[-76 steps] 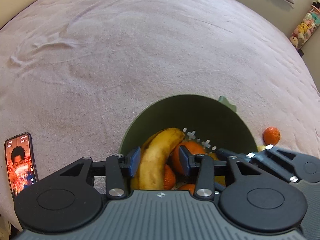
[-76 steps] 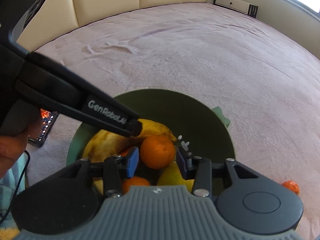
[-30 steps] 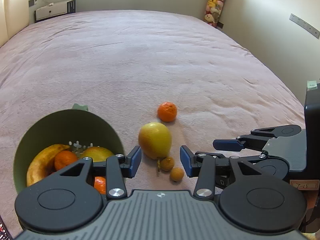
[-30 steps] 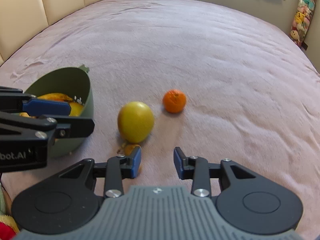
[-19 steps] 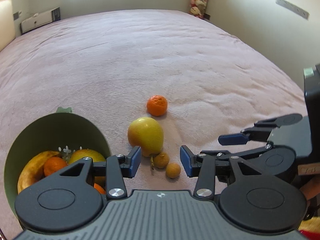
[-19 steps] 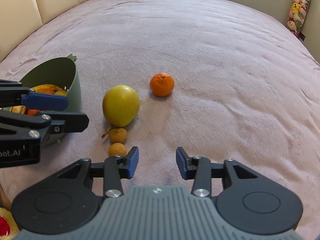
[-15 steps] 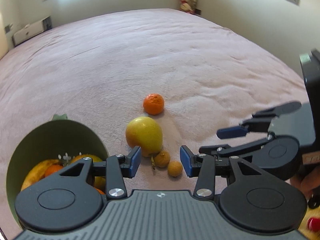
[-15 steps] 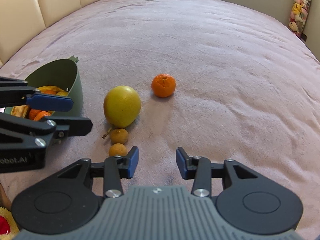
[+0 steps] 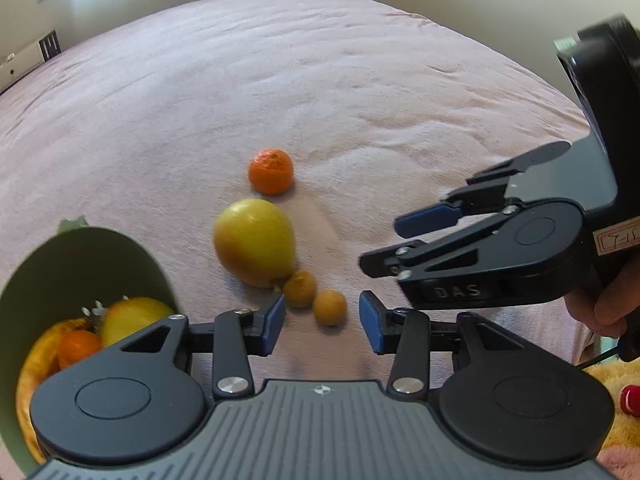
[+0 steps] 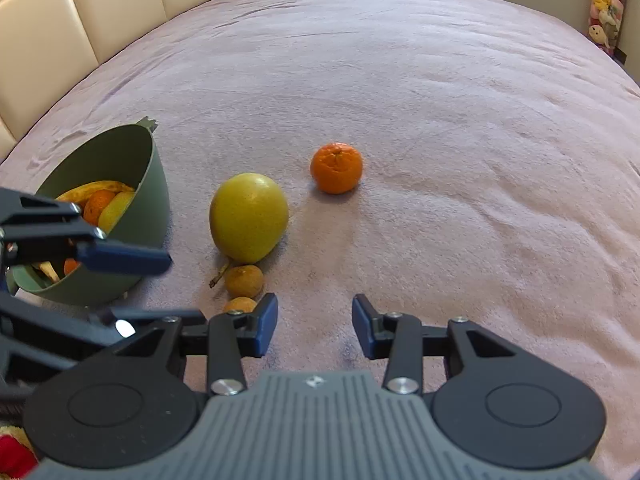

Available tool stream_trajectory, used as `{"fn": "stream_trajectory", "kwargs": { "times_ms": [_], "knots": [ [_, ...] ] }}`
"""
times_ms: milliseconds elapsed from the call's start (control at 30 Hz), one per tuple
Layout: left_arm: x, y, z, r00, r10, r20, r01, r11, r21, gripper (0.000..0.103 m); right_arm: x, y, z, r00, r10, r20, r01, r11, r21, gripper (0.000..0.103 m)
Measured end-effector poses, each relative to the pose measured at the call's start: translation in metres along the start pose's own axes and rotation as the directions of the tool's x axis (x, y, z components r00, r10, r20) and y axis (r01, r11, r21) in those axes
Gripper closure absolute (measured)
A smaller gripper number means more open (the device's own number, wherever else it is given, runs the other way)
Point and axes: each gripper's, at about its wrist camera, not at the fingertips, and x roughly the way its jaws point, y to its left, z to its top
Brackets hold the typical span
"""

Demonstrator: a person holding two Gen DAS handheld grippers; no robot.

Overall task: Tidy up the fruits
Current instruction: 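Grasp a small brown fruit with the left tool while the right tool grasps another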

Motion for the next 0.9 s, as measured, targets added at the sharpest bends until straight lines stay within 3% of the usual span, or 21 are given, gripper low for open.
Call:
{"fn": "stream_trajectory", "kwargs": {
  "times_ms": [367,900],
  "knots": [
    [0.023,-0.006,-0.004,0.999,0.037,-0.019,-0.04,0.988,-0.149,0.065,0.007,-0.008,0.002,0.999,0.011,-0.037,-0.009,0.999,0.032,0.066],
    [0.05,0.002,-0.006,0.997,0.015,-0.081,-0.032,0.976,-0.217,0.076,0.018,-0.015,0.005,0.998,0.043,-0.05,-0.04,0.997,0.066,0.066]
  ]
}}
